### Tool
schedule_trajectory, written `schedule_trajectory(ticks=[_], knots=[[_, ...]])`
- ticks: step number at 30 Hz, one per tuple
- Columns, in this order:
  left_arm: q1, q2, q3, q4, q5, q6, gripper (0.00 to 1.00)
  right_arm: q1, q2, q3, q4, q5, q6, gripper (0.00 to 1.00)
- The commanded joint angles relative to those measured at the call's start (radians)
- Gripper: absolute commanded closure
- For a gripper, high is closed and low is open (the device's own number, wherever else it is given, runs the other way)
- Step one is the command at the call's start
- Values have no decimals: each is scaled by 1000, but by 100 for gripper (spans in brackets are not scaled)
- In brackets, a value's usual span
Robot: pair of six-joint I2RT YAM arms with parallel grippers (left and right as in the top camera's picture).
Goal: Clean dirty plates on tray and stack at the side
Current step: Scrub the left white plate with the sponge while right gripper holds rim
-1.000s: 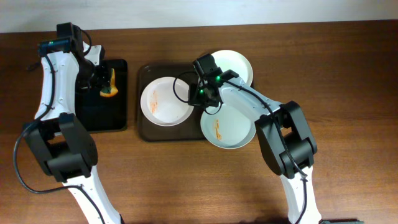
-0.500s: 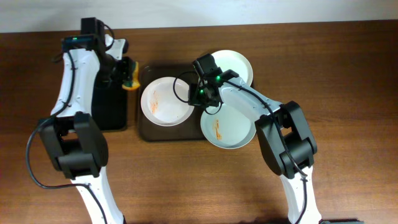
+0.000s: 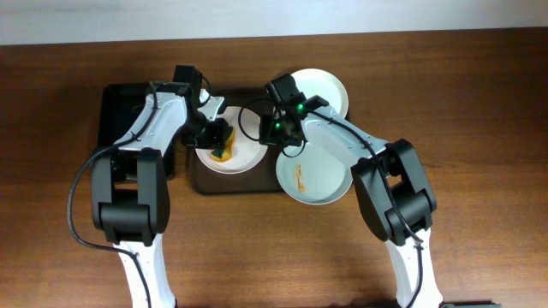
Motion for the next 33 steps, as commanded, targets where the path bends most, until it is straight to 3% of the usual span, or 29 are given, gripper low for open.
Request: schedule_trajectory(ticks=[1, 5, 13, 16, 18, 22, 25, 27, 30, 33], knots=[[2, -5, -44, 57, -148, -53, 99, -6, -15, 8, -8, 35, -3, 96], [1, -5, -51, 160, -246, -85, 99, -6, -15, 8, -8, 36, -3, 96], [-5, -5, -51, 353, -289, -86, 99, -6, -15, 8, -8, 35, -3, 96], [-17, -5, -51, 320, -272, -84, 99, -6, -15, 8, -8, 32, -3, 96], [-29, -5, -51, 238, -201, -42, 99, -6, -15, 8, -8, 28, -3, 96], [-33, -5, -50, 103, 169, 98, 99, -3, -15, 8, -7, 14, -3, 96], [-33, -5, -50, 147, 226, 97, 99, 6, -15, 8, -7, 13, -3, 96], [-33, -5, -50, 224, 159, 76, 99, 7, -15, 8, -7, 13, -4, 96], [-33, -5, -51, 322, -115, -59, 99, 7, -15, 8, -8, 13, -3, 96], [-33, -5, -51, 365, -341, -109, 99, 7, -15, 8, -7, 13, -3, 96]])
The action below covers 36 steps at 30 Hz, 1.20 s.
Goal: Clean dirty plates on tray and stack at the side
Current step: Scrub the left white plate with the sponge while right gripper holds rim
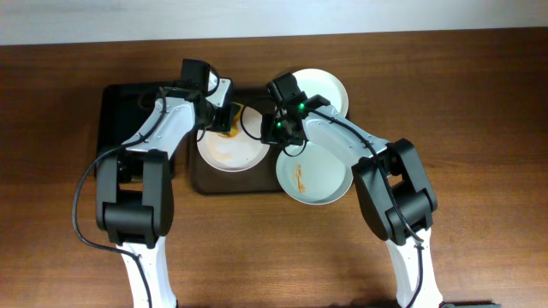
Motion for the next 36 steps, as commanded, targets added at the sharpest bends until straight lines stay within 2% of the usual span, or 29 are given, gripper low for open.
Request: schedule_trajectory(ticks=[1, 8, 13, 17, 21, 24, 25, 28, 31, 34, 36], knots=[[2, 8, -2, 14, -296, -77, 99, 9, -15, 6, -5, 2, -3, 96], [2, 8, -1, -212, -325, -75, 99, 9, -15, 6, -5, 2, -3, 96], [12, 8, -1, -395, 46, 109, 99, 9, -15, 6, -5, 2, -3, 96], [19, 8, -1, -392, 305, 174, 99, 9, -15, 6, -5, 2, -3, 96], [23, 8, -1, -267, 320, 172, 99, 9, -15, 6, -5, 2, -3, 96], [30, 8, -1, -148, 161, 49, 99, 9, -15, 6, -5, 2, -3, 96], [30, 8, -1, -85, 34, -4, 99, 9, -15, 6, -5, 2, -3, 96], [30, 8, -1, -36, -153, -68, 99, 9, -15, 6, -5, 2, -3, 96], [27, 8, -1, -87, -440, -137, 99, 9, -15, 6, -5, 2, -3, 96], [18, 8, -1, -158, -576, -155, 99, 9, -15, 6, -2, 1, -3, 96], [0, 8, -1, -178, -590, -154, 99, 9, -15, 6, -1, -2, -3, 96]])
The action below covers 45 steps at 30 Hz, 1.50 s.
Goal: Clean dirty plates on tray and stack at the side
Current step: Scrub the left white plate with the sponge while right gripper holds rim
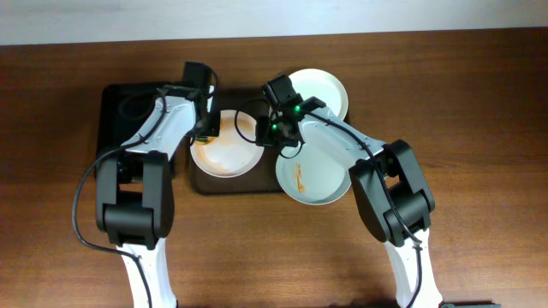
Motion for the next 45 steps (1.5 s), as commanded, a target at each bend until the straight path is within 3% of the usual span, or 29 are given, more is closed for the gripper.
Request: schedule_trajectory(ticks=[1, 4, 6, 10, 13, 16, 19, 23, 28, 31, 34, 36, 40, 45], knots=[[-5, 13, -10, -39, -204, -31, 99, -8, -15, 6, -14, 28, 4, 96], [-53, 13, 15, -138, -95, -30, 99, -8, -15, 6, -14, 28, 4, 96], [-68, 13, 26, -225, 194, -12, 99, -8, -15, 6, -14, 27, 4, 96], [-58, 13, 24, -254, 508, 23, 99, -8, -15, 6, -18, 24, 4, 96], [-35, 13, 24, -201, 512, 27, 99, -8, -15, 6, -17, 24, 4, 96], [2, 13, 24, -52, 486, 24, 99, -8, -15, 6, -17, 24, 4, 96], [27, 13, 24, 41, 219, -93, 99, -8, -15, 6, -17, 24, 4, 96], [25, 13, 24, -10, -62, -158, 99, -8, -15, 6, -17, 24, 4, 96], [25, 13, 24, -151, -66, -157, 99, -8, -15, 6, -17, 24, 4, 96], [26, 13, 24, -263, 20, -122, 99, -8, -15, 6, -17, 24, 4, 96], [25, 13, 24, -279, 432, 142, 99, -8, -15, 6, -17, 24, 4, 96], [26, 13, 24, -274, 602, 204, 99, -8, -15, 6, -17, 24, 4, 96], [48, 13, 24, -194, 624, 167, 99, -8, -15, 6, -17, 21, 4, 96], [109, 13, 24, 41, 624, -29, 99, -8, -15, 5, -18, 21, 4, 96]])
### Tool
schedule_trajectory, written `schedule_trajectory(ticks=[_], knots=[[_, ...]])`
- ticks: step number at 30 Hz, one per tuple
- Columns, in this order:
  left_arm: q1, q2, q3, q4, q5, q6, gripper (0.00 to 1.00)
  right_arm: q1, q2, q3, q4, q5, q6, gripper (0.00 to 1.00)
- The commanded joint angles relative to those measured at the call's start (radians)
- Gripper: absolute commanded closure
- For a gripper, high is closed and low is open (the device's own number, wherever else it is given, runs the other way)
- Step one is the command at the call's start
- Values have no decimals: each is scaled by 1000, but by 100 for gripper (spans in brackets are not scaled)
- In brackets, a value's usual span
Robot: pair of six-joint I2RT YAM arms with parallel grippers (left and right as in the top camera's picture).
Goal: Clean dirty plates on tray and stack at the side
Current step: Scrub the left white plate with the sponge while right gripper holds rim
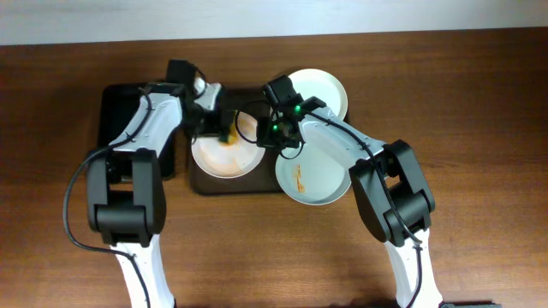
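A white plate (224, 162) with a faint orange smear lies on the brown tray (248, 183). My left gripper (222, 133) is over the plate's upper part, shut on a yellow-green sponge (229, 135) that touches the plate. My right gripper (259, 130) is at the plate's right rim and appears shut on it. A second white plate (313, 175) with an orange streak lies at the tray's right end, under the right arm. A clean white plate (330, 88) rests behind it on the table.
A black tray (118, 115) lies left of the brown tray, under the left arm. Both arms reach in from the table's front edge and crowd the middle. Bare wooden table surrounds the trays.
The left gripper and sponge have moved from the plate's upper left rim to its upper middle. The plate sits slightly further right. The right gripper stays at the rim.
The sponge was first on the middle of the plate, amid orange residue. Then it was at the plate's top edge, then at the upper left rim, and now at the upper middle. The residue has thinned to a faint smear. The right gripper stayed at the rim throughout.
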Motion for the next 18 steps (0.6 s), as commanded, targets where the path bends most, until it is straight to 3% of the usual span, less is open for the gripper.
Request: schedule_trajectory(ticks=[1, 6, 9, 11, 18], knots=[[53, 9, -4, 146, 32, -175, 99, -7, -15, 6, -1, 24, 4, 96], [65, 9, 0, 200, 142, -235, 99, -7, -14, 6, -20, 24, 4, 95], [61, 9, 0, 193, 143, -234, 99, -7, -14, 6, -35, 19, 4, 83], [61, 9, 0, 193, 143, -234, 99, -7, -13, 5, -43, 7, 4, 81], [61, 9, 0, 206, 140, -234, 99, 6, -13, 4, -52, -25, 11, 84]])
